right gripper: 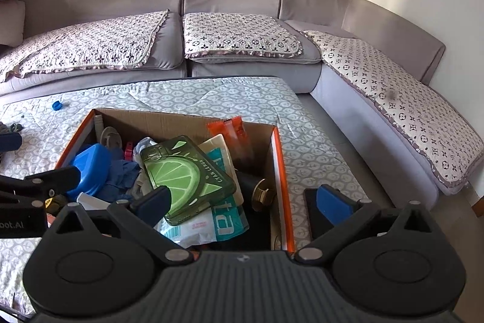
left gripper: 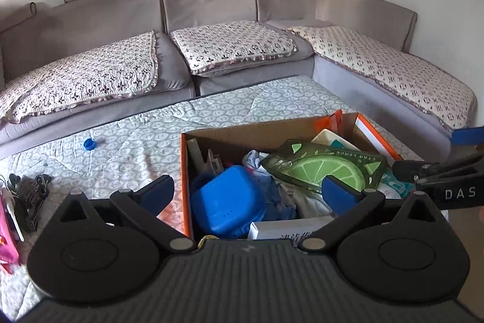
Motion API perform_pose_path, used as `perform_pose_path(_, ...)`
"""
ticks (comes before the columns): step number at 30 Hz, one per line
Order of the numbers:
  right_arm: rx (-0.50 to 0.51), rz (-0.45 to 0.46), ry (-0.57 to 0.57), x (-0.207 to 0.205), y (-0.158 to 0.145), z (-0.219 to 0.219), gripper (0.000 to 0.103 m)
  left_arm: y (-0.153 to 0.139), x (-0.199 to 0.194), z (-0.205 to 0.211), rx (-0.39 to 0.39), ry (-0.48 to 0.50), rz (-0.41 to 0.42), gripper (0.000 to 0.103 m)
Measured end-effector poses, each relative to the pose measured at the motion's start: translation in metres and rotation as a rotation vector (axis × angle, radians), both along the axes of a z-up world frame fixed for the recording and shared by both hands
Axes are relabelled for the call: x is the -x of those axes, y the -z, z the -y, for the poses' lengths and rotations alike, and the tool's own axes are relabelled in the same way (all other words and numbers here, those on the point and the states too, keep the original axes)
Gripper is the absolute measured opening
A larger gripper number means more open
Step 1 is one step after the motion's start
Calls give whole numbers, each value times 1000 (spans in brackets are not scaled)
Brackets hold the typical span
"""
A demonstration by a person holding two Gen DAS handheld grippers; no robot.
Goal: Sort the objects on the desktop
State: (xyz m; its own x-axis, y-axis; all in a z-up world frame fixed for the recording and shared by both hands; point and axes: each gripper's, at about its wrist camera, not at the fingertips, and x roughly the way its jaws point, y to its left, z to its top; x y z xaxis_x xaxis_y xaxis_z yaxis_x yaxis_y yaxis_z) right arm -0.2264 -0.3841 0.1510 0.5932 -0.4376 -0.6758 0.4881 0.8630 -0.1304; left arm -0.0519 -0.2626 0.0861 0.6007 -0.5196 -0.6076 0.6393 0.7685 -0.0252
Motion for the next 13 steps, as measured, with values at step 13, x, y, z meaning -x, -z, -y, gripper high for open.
perform_pose_path(13,20,17,16,5,-2,-3,103,-4,5,1,-11,-39,38,103)
